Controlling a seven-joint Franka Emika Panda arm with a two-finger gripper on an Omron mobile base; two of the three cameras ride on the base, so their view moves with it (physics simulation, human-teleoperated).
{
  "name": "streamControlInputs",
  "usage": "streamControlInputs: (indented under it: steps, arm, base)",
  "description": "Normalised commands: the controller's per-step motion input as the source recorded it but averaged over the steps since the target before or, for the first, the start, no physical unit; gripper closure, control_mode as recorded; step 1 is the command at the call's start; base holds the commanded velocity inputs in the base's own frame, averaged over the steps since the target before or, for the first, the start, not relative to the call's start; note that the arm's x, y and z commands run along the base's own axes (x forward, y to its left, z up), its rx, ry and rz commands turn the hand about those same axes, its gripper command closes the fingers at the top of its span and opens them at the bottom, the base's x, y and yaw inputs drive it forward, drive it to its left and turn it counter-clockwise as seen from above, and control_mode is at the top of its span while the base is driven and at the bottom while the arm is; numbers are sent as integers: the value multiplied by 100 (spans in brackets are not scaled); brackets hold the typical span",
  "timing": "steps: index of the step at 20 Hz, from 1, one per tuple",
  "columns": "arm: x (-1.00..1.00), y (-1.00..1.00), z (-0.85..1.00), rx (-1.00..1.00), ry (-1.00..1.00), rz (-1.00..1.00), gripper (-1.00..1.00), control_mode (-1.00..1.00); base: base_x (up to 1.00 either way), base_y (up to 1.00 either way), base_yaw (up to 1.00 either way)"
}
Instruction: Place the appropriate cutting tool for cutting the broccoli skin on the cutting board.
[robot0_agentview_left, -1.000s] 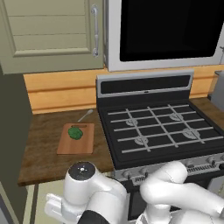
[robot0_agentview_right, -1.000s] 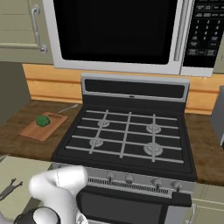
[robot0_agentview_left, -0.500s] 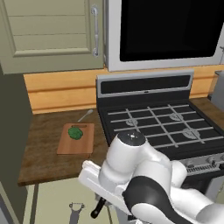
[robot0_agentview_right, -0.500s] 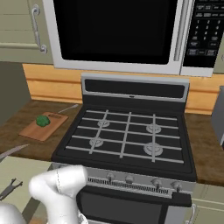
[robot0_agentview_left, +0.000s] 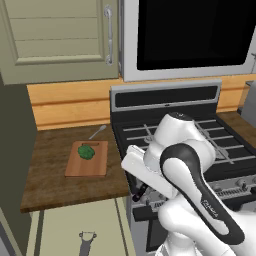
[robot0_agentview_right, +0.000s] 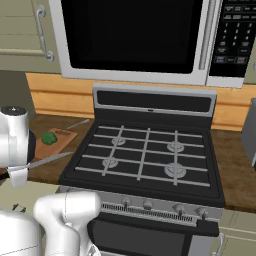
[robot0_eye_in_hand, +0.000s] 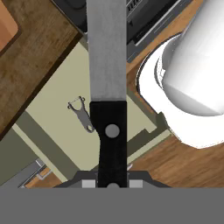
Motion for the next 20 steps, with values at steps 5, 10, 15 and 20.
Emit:
streamControlInputs:
  steps: [5,10,15,20]
  arm:
    - [100,-23,11,0,15,18,100,-100]
    - [99,0,0,0,18,23,100,-100]
    - [94,54,-2,-8,22,23,100,-100]
    - [58,36,-8,-13,15,23,100,-100]
  base:
    - [0,0,0]
    - [0,0,0]
    - [0,0,0]
    - [0,0,0]
